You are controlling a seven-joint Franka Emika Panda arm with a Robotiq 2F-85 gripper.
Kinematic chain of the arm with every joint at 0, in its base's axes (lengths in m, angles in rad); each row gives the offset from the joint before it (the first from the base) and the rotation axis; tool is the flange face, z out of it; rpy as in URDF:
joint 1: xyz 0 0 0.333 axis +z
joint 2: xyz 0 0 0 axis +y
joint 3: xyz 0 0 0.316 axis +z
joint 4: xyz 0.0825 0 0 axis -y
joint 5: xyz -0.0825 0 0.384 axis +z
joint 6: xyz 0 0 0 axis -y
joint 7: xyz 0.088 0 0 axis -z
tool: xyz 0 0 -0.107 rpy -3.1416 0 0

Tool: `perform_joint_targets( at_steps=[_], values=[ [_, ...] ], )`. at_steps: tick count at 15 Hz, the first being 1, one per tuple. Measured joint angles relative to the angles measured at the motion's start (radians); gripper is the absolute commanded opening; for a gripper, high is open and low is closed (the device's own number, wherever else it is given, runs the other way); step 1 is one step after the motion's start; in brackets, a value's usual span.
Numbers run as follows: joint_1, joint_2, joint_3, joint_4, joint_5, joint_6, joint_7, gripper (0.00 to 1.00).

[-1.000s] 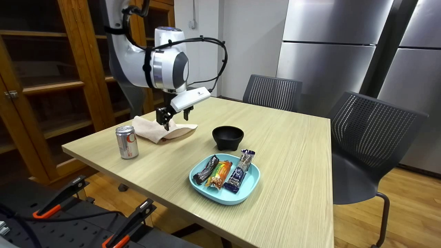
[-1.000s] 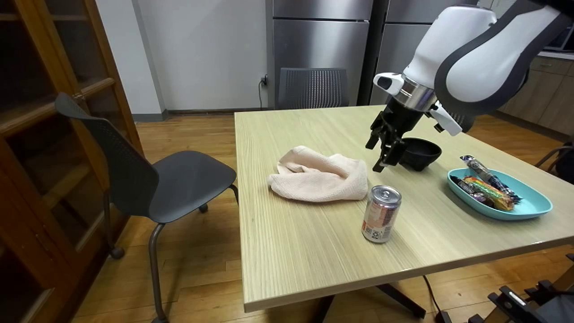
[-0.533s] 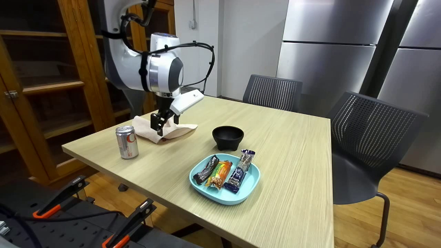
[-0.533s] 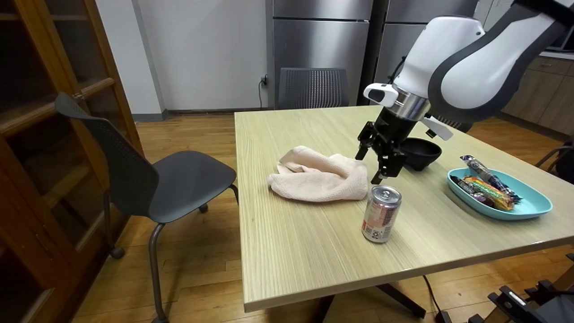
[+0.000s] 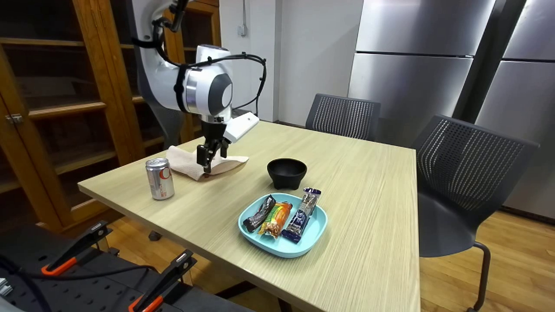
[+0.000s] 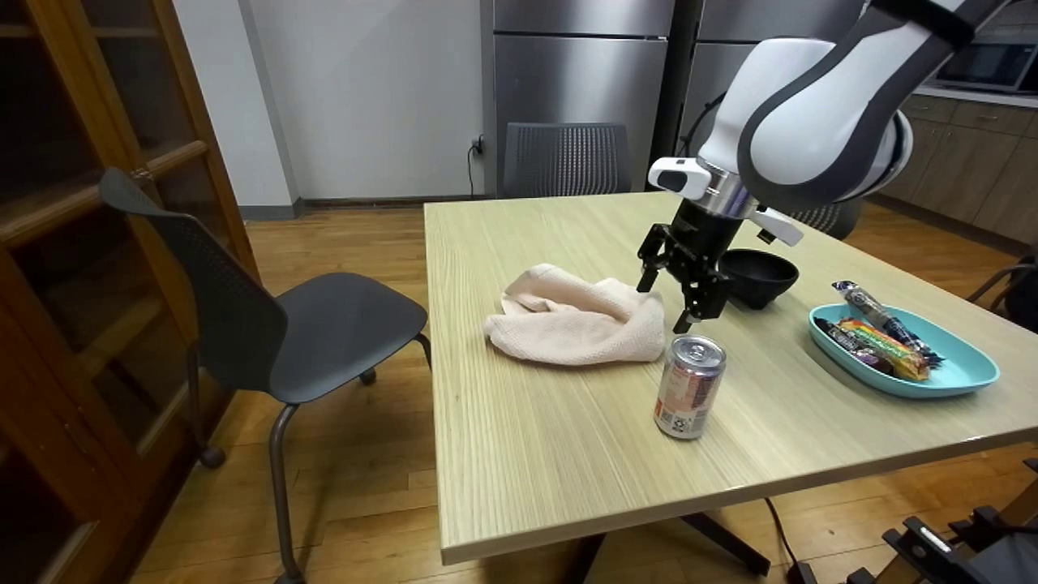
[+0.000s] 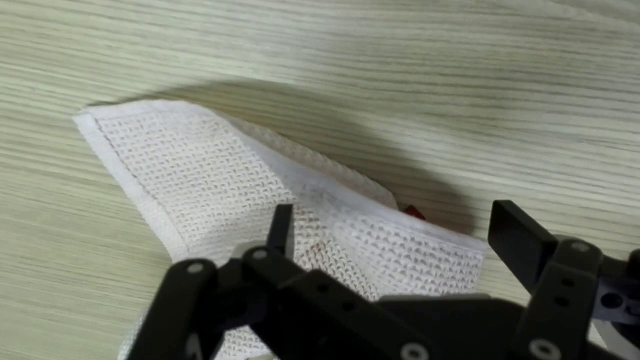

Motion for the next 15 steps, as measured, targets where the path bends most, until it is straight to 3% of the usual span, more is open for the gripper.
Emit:
perform_joint_targets(
  at_steps=[5, 11, 12, 15],
  values=[
    [0.127, 0.001, -0.101, 0.036, 0.038, -0.005, -0.053, 1.0],
    [0.198, 0.008, -0.163, 0.054, 0.057, -0.005, -0.074, 1.0],
    [0.2, 0.008, -0.163, 0.055, 0.062, -0.005, -0.079, 0.77],
    [0.202, 0.008, -0.163, 0.058, 0.072, -0.005, -0.084, 0.56]
  ],
)
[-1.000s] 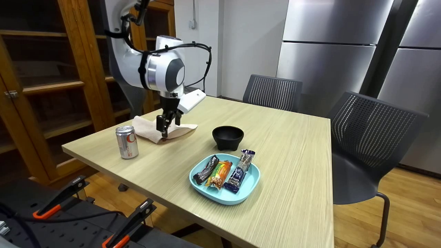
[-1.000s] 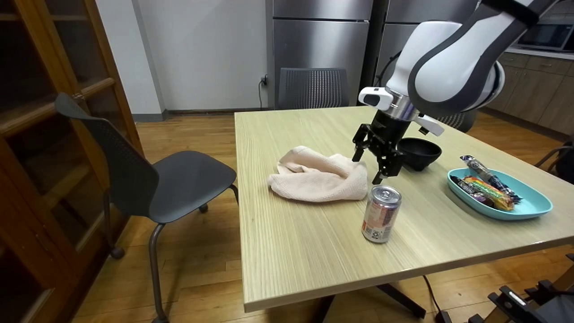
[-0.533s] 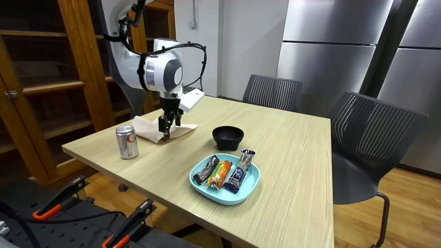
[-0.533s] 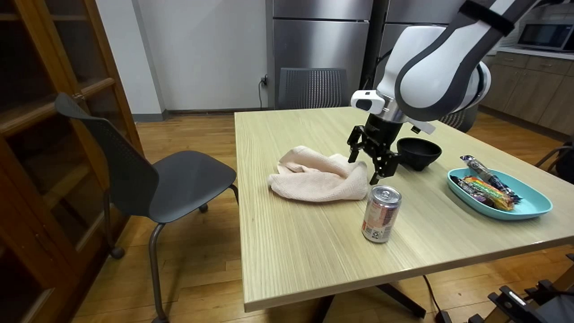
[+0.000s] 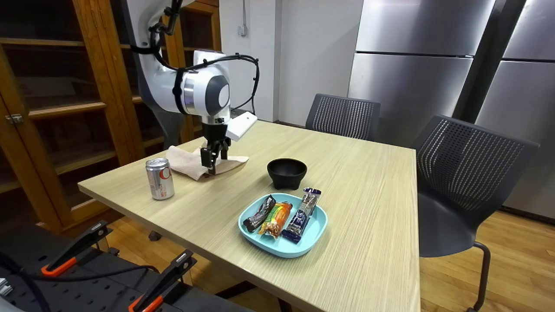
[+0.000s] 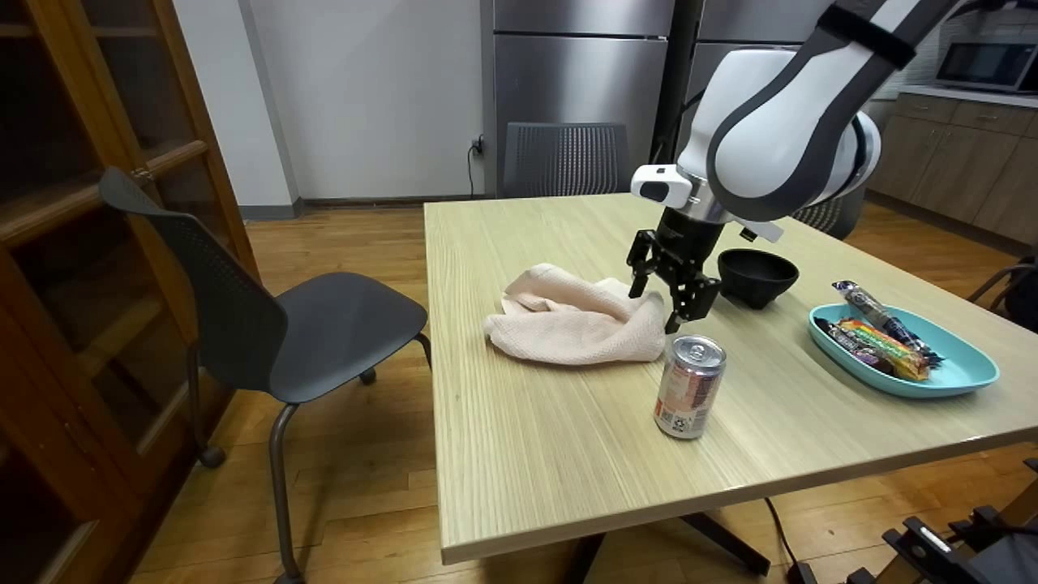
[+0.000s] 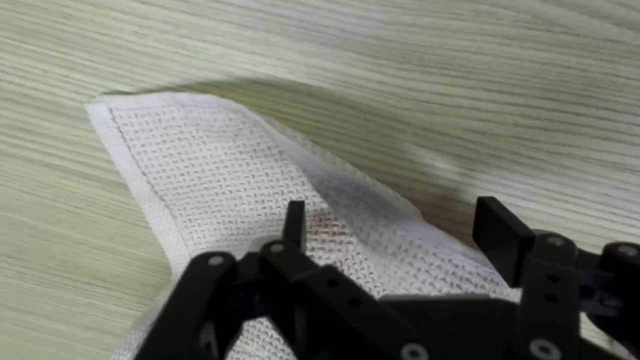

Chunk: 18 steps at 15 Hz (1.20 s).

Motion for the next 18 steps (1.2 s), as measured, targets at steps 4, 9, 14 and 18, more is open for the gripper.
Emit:
perform_joint_targets(
  at_steps=[4, 9, 14, 18],
  values=[
    [0.0, 0.0, 0.001, 0.004, 0.02, 0.0, -0.012, 0.25],
    [0.001, 0.0, 0.002, 0.004, 0.036, 0.0, -0.027, 0.0],
    [0.001, -0.003, 0.001, 0.003, 0.071, 0.01, -0.033, 0.01],
    [-0.011, -0.033, 0.008, -0.021, 0.127, 0.095, -0.03, 0.01]
  ],
)
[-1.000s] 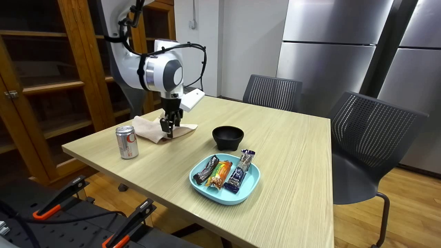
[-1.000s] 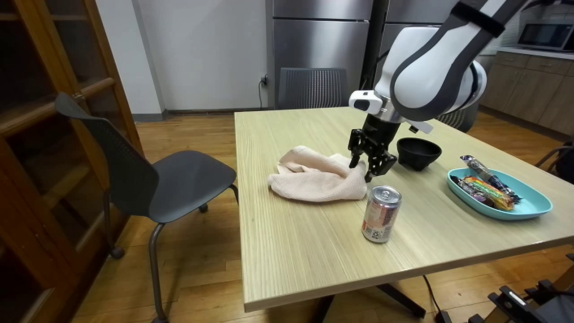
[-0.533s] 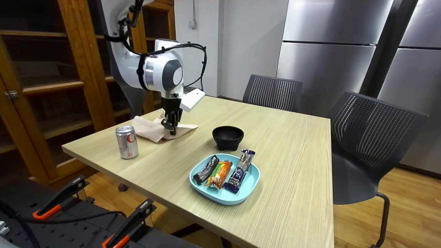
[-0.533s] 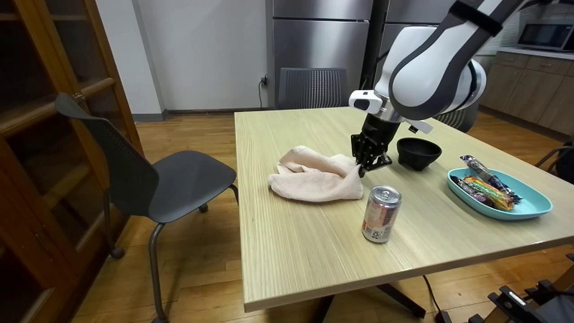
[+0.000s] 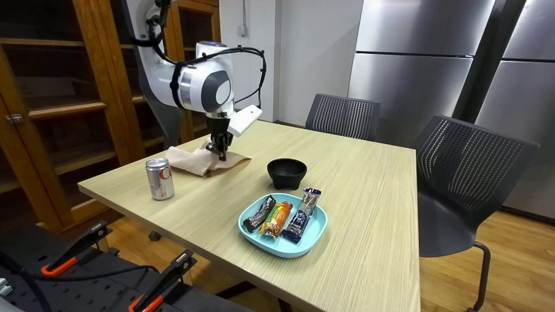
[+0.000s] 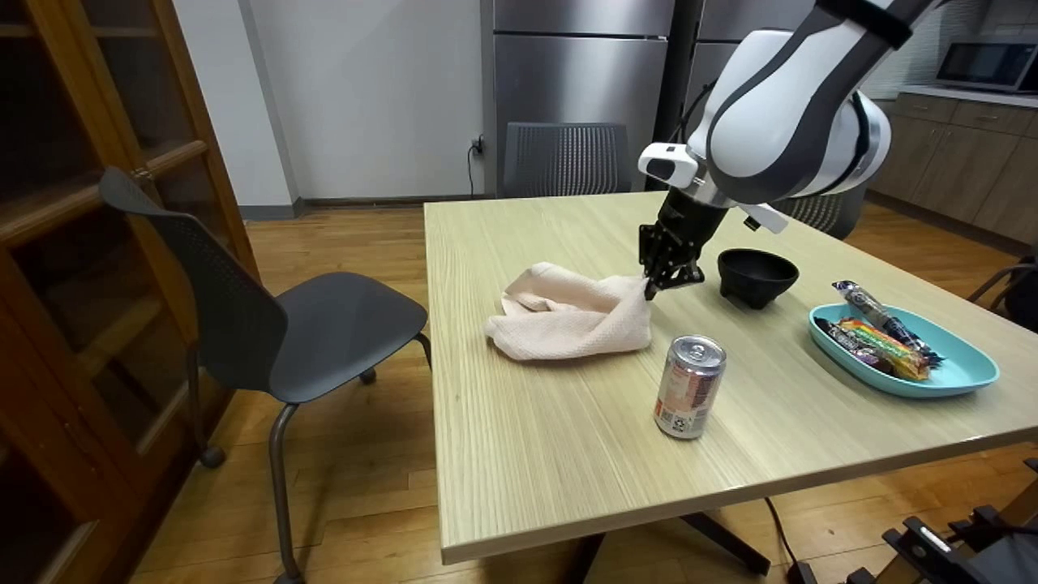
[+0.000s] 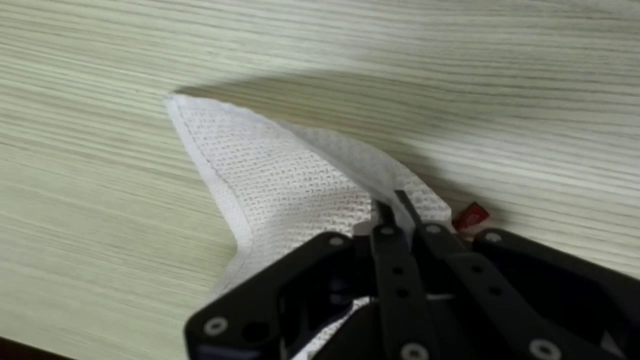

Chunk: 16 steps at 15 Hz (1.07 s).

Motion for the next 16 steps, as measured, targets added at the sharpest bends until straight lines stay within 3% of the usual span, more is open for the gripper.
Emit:
perform_joint_targets(
  at_steps=[9, 14, 16],
  values=[
    [-0.124, -0.073, 0.099, -0.137, 0.016, 0.289, 0.055, 0.01],
    [-0.14, -0.091, 0.102, -0.22, 0.039, 0.404, 0.111, 0.01],
    [-0.124, -0.099, 0.073, -0.255, -0.006, 0.438, 0.223, 0.01]
  ],
)
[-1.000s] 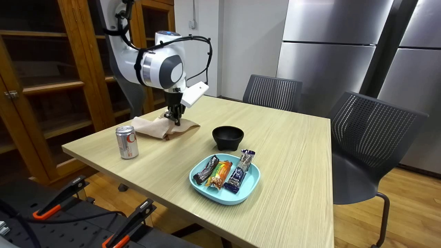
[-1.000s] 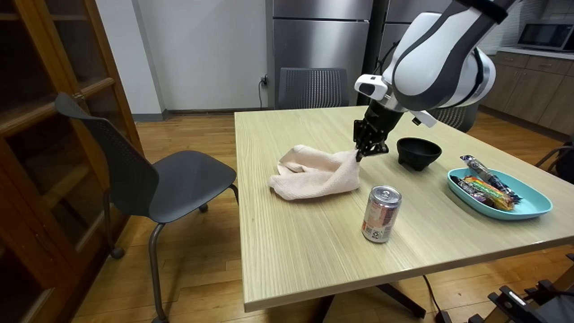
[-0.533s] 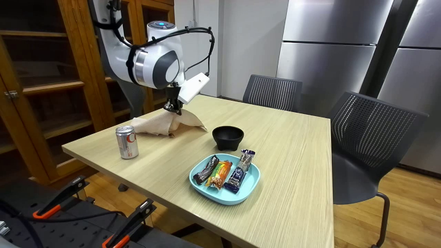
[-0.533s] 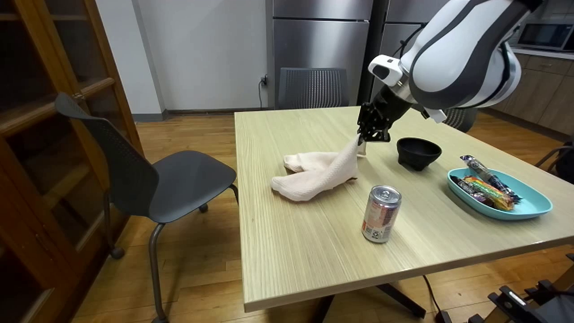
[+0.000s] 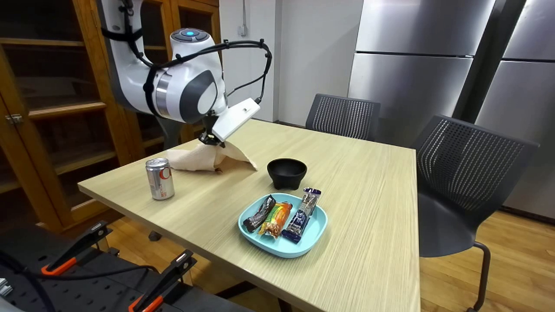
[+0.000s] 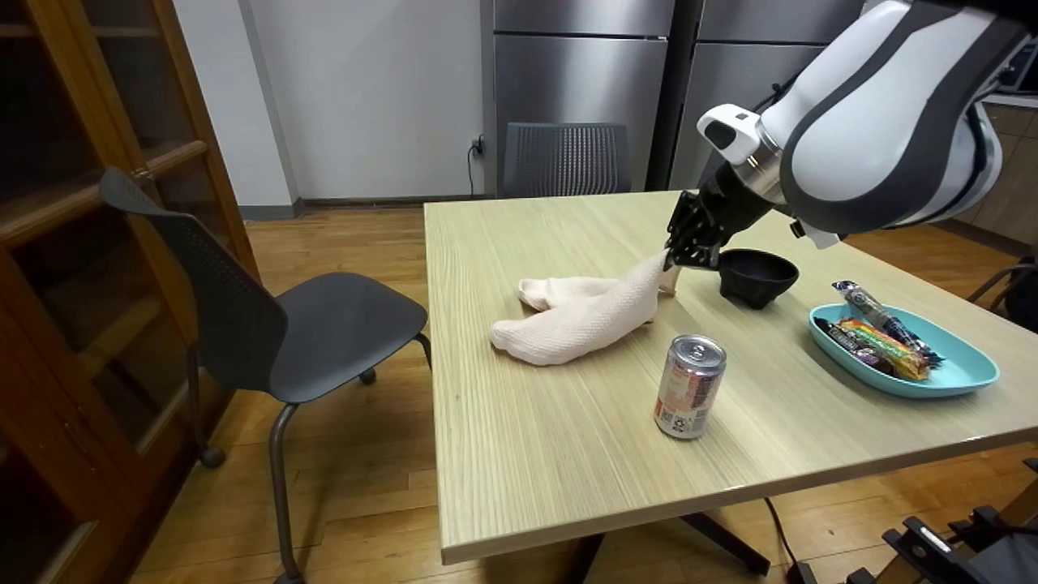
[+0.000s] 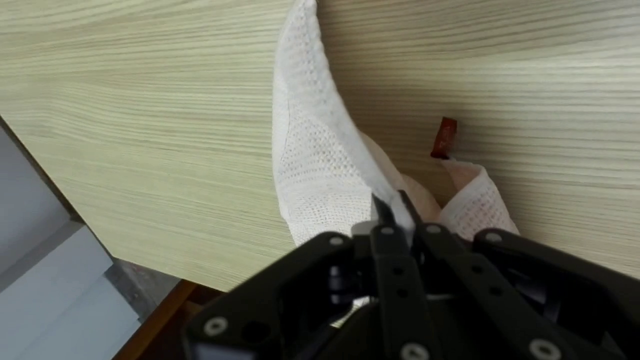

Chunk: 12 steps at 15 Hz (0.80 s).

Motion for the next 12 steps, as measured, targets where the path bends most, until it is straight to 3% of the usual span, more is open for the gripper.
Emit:
perform_joint_targets(
  at_steps=[5, 12],
  values=[
    [-0.036, -0.05, 0.017, -0.031, 0.024, 0.0, 0.088, 0.01],
    [-0.06, -0.143, -0.002, -0.127, 0.058, -0.012, 0.115, 0.01]
  ],
)
